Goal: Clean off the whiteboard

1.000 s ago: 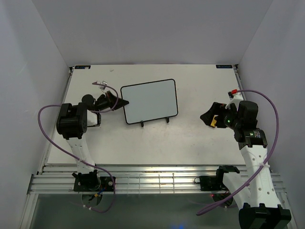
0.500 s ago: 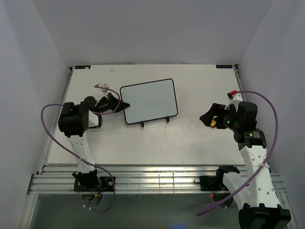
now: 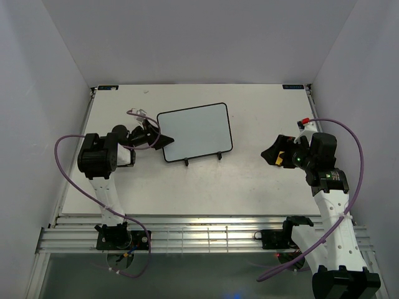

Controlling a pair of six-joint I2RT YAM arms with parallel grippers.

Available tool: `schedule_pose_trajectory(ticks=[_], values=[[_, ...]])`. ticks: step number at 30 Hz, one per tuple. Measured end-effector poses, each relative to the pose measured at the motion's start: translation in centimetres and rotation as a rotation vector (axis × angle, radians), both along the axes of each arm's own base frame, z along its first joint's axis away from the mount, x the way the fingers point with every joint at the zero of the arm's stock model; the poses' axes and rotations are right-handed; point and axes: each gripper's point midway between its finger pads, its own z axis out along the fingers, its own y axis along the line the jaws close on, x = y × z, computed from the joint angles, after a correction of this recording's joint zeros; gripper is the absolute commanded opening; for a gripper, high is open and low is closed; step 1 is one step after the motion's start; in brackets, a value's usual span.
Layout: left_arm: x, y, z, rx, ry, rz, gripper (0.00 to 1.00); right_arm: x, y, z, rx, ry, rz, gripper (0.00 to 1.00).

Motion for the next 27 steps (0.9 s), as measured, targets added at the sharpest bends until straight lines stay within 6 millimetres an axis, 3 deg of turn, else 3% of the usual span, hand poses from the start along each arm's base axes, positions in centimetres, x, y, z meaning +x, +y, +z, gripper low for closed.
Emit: schedule_pose_trajectory(ticks=[10,15,20,27], values=[[2.5,1.6,3.5,0.113,-0.140,0.180,0.98,0.0,0.0,0.0,-0.002,-0.001,0.003,0.90],[2.7,2.7,3.1,0.147,-0.102,0.245,0.98,0.0,0.0,0.0,-0.002,-0.001,0.004,0.90],[3.6,4.6,3.1,0.187,-0.036,0.382,0.98,0.0,0.0,0.0,-0.005,-0.002,0.005,0.90],[5.2,8.5,6.0,0.258,0.014,0.636,0.98,0.2,-0.6,-0.3,-0.041,-0.007,-0.014,0.90]])
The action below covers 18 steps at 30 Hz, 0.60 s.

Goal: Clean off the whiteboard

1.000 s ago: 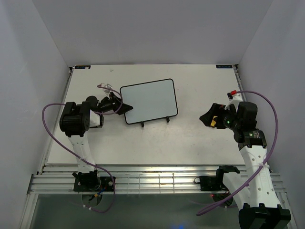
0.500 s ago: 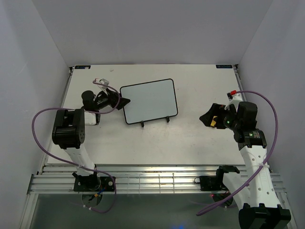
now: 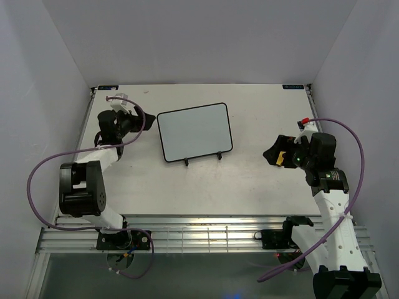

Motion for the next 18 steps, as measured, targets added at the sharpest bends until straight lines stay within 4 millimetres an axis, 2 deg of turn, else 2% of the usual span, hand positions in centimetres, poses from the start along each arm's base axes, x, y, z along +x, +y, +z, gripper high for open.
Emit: schedule_pose_trajectory(ticks=[3,6,10,13,18], values=[[0.3,2.0,1.0,0.023,0.045,0.130,0.98,0.1,-0.4,-0.1,-0.041,0.003,-0.025,0.90],[-0.7,3.8,2.2,0.049,0.101,0.250,0.98,0.3,-0.9,0.2,-0.079,0.002,-0.050,0.90],[-2.8,5.6,6.3,0.084,0.142,0.353,0.98,0.5,-1.7,1.1,-0.127,-0.005,-0.085,0.90],[-5.7,6.2,10.1,0.099,0.120,0.390,0.98,0.5,-2.6,2.8,-0.168,-0.024,-0.116,0.90],[-13.4,6.1,15.1,0.102,-0.007,0.421,0.98,0.1,-3.5,6.4,-0.206,-0.095,-0.148,0.90]])
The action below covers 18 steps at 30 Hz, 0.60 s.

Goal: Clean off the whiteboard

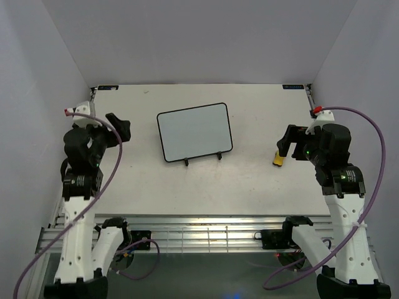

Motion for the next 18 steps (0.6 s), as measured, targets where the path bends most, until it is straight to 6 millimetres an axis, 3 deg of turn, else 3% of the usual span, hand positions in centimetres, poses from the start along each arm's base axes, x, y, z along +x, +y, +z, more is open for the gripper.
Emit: schedule_pose_trajectory(ticks=[5,12,18], values=[[-6.1,-1.5,3.4,0.038,-0.116,-0.043,0.98,-1.2,-0.4,1.8,-0.026,-0.036,-0.007,0.90],[-11.2,-1.9,2.8,0.111,-0.117,-0.071,0.98,-5.1,-0.1,2.3,-0.069,-0.086,0.030,0.90],[-13.8,0.1,2.9,0.155,-0.095,0.004,0.98,-7.8,-0.9,1.7,-0.111,-0.085,0.025,0.90]])
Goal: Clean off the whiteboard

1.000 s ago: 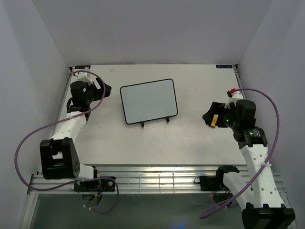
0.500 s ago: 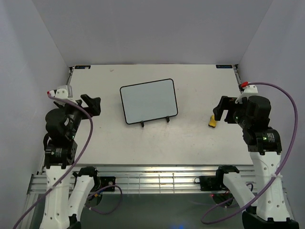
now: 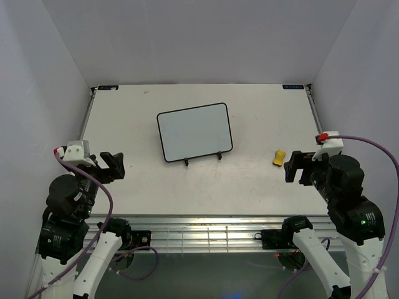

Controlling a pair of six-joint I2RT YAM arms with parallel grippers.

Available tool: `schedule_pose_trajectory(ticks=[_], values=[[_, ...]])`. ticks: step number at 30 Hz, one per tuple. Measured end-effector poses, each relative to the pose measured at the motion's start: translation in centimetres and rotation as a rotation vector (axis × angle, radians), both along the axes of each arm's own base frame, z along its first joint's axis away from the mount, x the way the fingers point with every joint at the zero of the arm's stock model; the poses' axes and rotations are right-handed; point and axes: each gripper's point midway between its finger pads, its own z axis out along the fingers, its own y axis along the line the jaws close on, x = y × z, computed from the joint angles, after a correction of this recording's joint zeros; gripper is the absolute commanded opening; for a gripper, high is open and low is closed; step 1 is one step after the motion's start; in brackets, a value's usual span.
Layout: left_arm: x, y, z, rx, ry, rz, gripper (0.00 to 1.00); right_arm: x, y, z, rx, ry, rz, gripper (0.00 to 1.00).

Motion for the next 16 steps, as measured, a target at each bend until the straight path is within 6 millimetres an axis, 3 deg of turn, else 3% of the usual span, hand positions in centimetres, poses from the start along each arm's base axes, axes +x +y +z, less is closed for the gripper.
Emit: schedule_pose_trajectory(ticks=[16], values=[[-0.7,1.5,-0.4,0.015,0.033,0.077,0.98,-0.5,-1.1,-0.3,-0.033,0.013,-0.048,0.90]])
